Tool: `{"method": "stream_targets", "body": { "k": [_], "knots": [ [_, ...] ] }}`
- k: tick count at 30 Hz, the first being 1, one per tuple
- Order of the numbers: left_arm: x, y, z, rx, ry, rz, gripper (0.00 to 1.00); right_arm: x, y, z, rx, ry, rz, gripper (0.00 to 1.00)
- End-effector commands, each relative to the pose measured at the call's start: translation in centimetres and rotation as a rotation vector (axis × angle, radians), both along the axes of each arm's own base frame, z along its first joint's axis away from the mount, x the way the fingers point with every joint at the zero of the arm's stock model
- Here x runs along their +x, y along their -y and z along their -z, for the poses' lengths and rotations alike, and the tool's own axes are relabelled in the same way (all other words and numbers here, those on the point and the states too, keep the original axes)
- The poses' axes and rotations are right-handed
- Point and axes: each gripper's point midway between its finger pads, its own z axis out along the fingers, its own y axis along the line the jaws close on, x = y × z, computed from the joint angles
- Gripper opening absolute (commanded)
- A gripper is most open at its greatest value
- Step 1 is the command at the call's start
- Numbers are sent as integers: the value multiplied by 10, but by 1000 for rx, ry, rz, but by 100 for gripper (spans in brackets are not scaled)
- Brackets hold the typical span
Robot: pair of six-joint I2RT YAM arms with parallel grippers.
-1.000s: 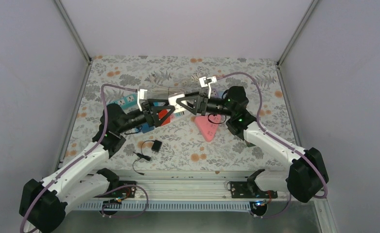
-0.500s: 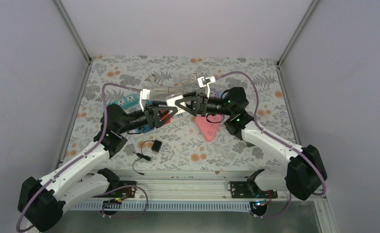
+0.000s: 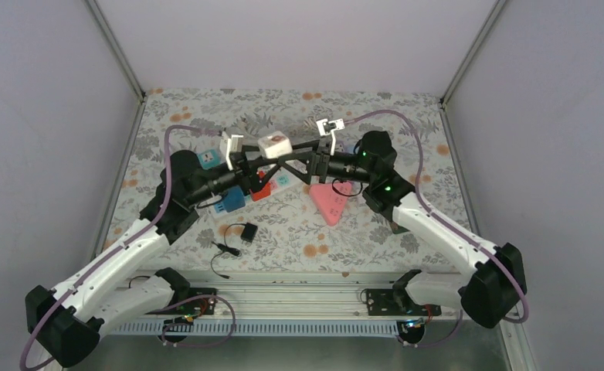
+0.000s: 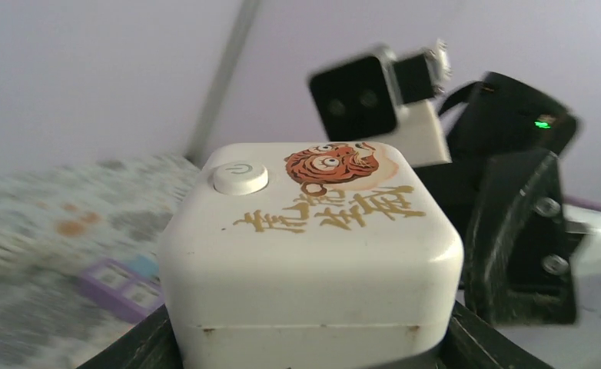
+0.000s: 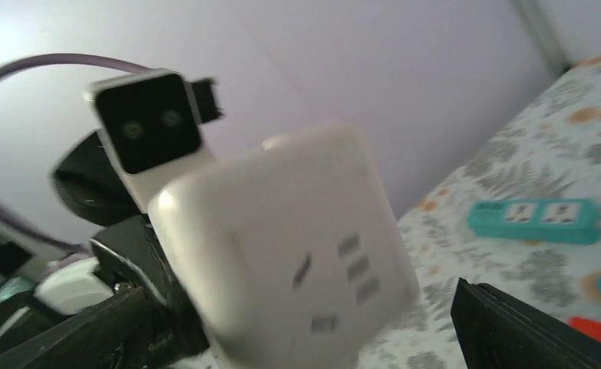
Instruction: Insert the plug
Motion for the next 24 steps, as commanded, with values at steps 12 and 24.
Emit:
{"method": "stream_targets", "body": {
  "k": [12, 24],
  "knots": [
    [57, 2, 4, 504, 693, -187, 40, 28, 40, -4, -337, 181, 325, 100],
    [65, 22, 35, 634, 683, -98, 41, 55, 26, 39, -535, 113, 370, 100]
  ]
}}
